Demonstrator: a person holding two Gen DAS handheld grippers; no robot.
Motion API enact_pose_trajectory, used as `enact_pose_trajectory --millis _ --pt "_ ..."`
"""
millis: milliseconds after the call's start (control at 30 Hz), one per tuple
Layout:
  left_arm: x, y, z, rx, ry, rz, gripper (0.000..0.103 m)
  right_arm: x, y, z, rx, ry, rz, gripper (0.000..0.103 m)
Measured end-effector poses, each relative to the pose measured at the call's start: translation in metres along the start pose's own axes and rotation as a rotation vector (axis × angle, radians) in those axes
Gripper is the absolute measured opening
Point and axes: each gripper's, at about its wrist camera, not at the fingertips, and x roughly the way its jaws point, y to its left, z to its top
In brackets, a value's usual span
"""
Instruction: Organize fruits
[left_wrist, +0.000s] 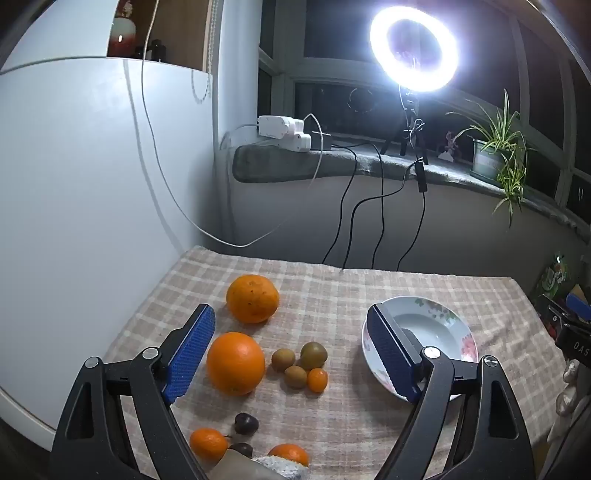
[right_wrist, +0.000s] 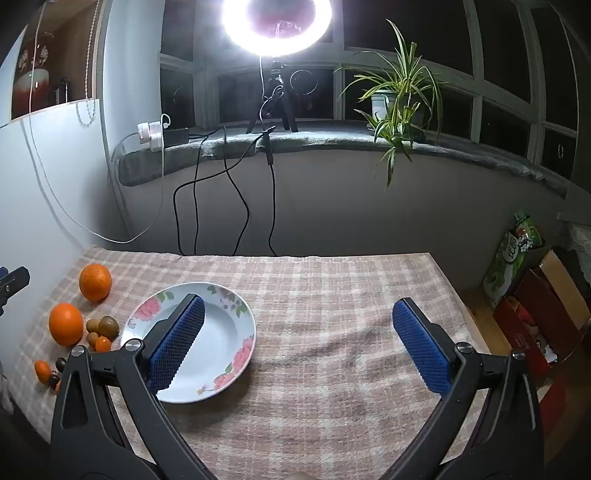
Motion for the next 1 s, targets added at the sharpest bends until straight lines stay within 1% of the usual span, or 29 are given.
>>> enact_pose_trajectory --millis 33,267,500,633,1000 --pt "0.0000 -0.0001 -0.0001 -0.001 -0.001 0.001 0.085 0.0002 0.0002 0.0001 -0.001 0.010 -0.004 0.103" --pt "0.0019 -0.0016 -0.0055 -0.005 0.000 0.006 0.085 -0.0006 0.0020 0.0000 -0.005 0.004 -0.008 0.103" --pt "0.0046 0.0015 -0.0031 -0.009 0.012 -0.001 0.085 -0.0006 0.0033 -0.0047 0.008 -0.002 -0.012 0.103" --pt "0.0036 -0.0004 -0.0040 -0.011 0.009 0.001 0.085 -0.0032 0.0010 0.0011 0.004 0.000 -0.007 0.103" --pt "0.0038 0.0019 -0.0033 -0.014 0.009 -0.003 0.085 -0.0039 0.0034 -0.0005 0.003 0.005 -0.003 0.103"
